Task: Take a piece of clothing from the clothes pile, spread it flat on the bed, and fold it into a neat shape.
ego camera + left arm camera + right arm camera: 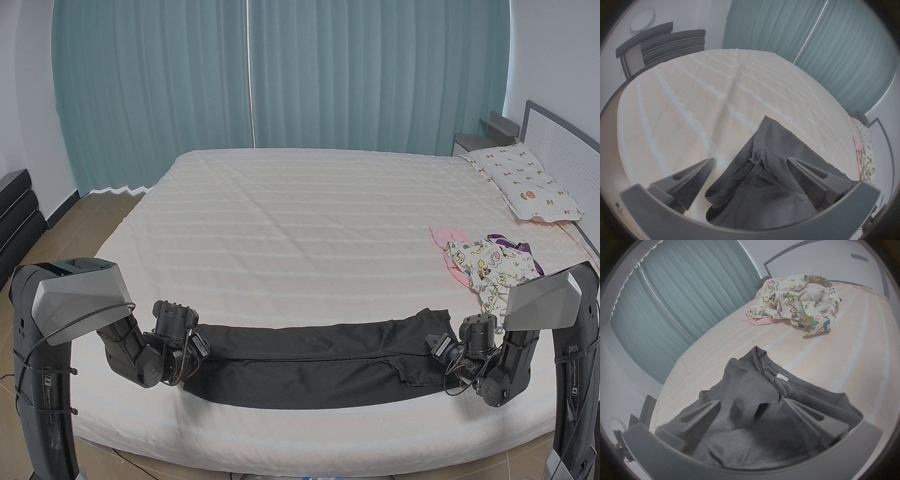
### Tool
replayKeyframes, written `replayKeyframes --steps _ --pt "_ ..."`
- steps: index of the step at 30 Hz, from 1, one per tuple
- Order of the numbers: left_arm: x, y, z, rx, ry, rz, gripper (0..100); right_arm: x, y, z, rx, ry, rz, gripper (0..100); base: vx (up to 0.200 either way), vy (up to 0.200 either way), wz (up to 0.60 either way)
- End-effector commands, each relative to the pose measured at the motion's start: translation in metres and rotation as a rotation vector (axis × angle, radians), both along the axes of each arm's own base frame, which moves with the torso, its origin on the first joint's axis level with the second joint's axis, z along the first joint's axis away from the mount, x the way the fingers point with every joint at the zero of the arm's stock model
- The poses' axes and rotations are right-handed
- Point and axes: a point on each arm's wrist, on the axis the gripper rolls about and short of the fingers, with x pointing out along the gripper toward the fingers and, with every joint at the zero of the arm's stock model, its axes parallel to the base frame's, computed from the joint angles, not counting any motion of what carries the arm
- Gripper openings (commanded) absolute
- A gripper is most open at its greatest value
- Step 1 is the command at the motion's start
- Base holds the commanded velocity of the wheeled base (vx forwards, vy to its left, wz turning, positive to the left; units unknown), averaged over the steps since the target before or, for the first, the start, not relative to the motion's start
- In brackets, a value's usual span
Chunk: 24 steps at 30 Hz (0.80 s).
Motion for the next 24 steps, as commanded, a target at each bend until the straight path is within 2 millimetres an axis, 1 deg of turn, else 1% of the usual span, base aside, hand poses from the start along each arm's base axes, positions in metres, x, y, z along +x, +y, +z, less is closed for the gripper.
replayKeyframes --steps 1,3,5,6,8,9,11,12,13,14,16,20,22,24 --pt "-0.004 0.001 0.008 0.01 -0.016 0.012 100 -0.002 -0.017 0.027 0.02 -0.048 -0.036 100 0.0 0.0 0.0" --pt "-0.005 0.002 0.012 0.015 -0.024 0.02 100 -0.006 -0.02 0.031 0.032 -0.045 -0.028 100 0.0 0.0 0.0" --pt "-0.009 0.007 0.035 0.005 -0.074 0.027 100 -0.025 -0.024 0.029 0.061 0.004 -0.016 100 0.0 0.0 0.0" --pt "-0.009 0.007 0.035 0.005 -0.074 0.027 100 -0.025 -0.024 0.029 0.061 0.004 -0.016 100 0.0 0.0 0.0" --pt "-0.012 0.013 0.056 -0.023 -0.113 -0.01 100 -0.038 -0.025 0.03 0.136 0.017 -0.03 100 0.0 0.0 0.0" --pt "-0.011 0.014 0.058 -0.05 -0.115 -0.048 100 -0.044 -0.025 0.03 0.185 0.02 -0.029 100 0.0 0.0 0.0" --pt "-0.011 0.015 0.058 -0.073 -0.109 -0.09 100 -0.049 -0.024 0.03 0.239 0.031 -0.015 100 0.0 0.0 0.0" --pt "-0.009 0.018 0.058 -0.077 -0.102 -0.126 100 -0.052 -0.023 0.028 0.295 0.041 0.004 100 0.0 0.0 0.0" --pt "-0.009 0.018 0.058 -0.077 -0.102 -0.126 100 -0.052 -0.023 0.028 0.295 0.041 0.004 100 0.0 0.0 0.0" --pt "-0.005 0.027 0.058 -0.056 -0.097 -0.175 100 -0.057 -0.024 0.023 0.344 0.063 0.028 100 0.0 0.0 0.0" --pt "0.0 0.039 0.058 -0.038 -0.069 -0.221 100 -0.062 -0.026 0.021 0.368 0.076 0.041 100 0.0 0.0 0.0" --pt "0.011 0.052 0.048 -0.052 -0.002 -0.32 100 -0.066 -0.032 0.016 0.386 0.095 0.041 100 0.0 0.0 0.0" --pt "0.019 0.056 0.042 -0.041 0.007 -0.341 100 -0.067 -0.03 0.014 0.379 0.104 0.047 100 0.0 0.0 0.0" --pt "0.027 0.058 0.031 -0.012 0.03 -0.368 100 -0.068 -0.027 0.012 0.374 0.113 0.054 100 0.0 0.0 0.0"
